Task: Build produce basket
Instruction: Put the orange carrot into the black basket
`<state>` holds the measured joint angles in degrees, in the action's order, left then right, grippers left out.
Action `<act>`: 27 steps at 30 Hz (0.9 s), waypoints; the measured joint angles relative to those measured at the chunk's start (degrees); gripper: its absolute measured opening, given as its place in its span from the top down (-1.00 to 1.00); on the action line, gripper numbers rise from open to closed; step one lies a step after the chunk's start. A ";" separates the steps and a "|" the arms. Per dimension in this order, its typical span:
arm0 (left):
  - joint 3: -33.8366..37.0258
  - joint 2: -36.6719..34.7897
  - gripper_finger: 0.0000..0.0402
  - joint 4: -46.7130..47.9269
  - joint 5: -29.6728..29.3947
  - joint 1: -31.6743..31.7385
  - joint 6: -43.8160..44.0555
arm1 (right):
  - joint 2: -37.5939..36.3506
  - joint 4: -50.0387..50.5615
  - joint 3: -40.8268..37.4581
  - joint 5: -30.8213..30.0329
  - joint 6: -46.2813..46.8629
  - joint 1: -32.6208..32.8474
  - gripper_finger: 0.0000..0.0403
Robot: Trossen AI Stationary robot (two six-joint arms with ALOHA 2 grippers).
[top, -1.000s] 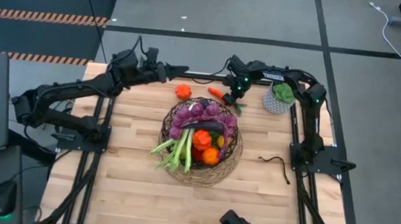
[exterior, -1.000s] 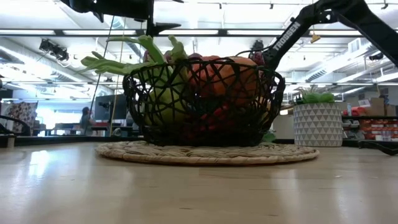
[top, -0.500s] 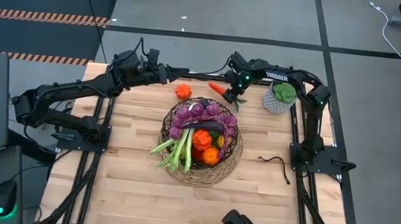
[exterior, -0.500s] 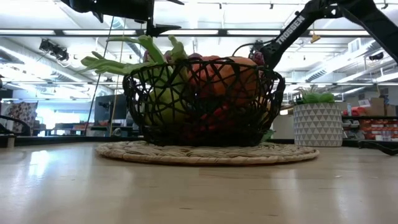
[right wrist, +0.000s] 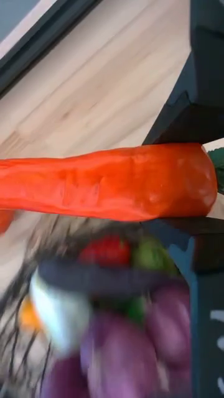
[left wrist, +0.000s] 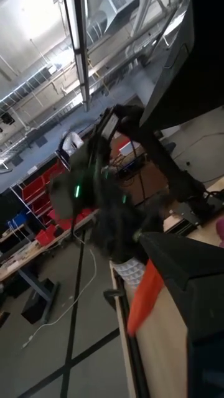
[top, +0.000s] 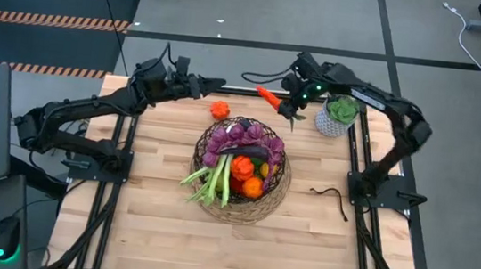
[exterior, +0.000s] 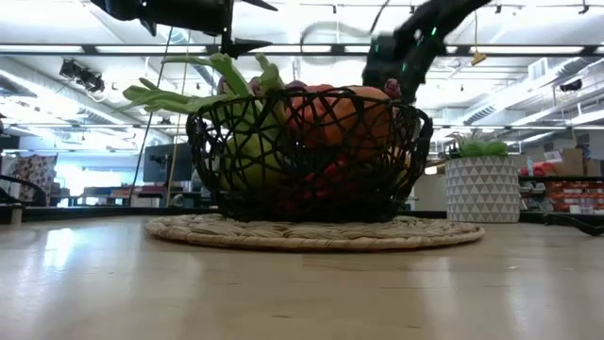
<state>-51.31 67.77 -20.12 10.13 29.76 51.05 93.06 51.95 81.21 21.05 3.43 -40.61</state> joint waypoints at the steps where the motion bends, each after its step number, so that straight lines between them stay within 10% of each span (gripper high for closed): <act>1: 0.00 0.00 -0.42 -0.02 -0.02 0.12 -0.28 | -1.59 0.15 0.00 -0.04 1.10 0.93 0.23; 13: 0.00 0.00 -0.42 -0.24 -0.01 3.90 2.47 | -13.69 -4.80 0.00 -5.29 19.55 16.24 0.22; 27: -1.06 0.00 -0.42 -4.07 9.61 8.92 2.38 | -6.64 -16.83 0.07 -10.53 35.94 32.64 0.22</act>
<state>-52.37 67.77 -24.19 19.74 38.69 53.43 86.41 35.11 81.28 10.52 39.37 -7.97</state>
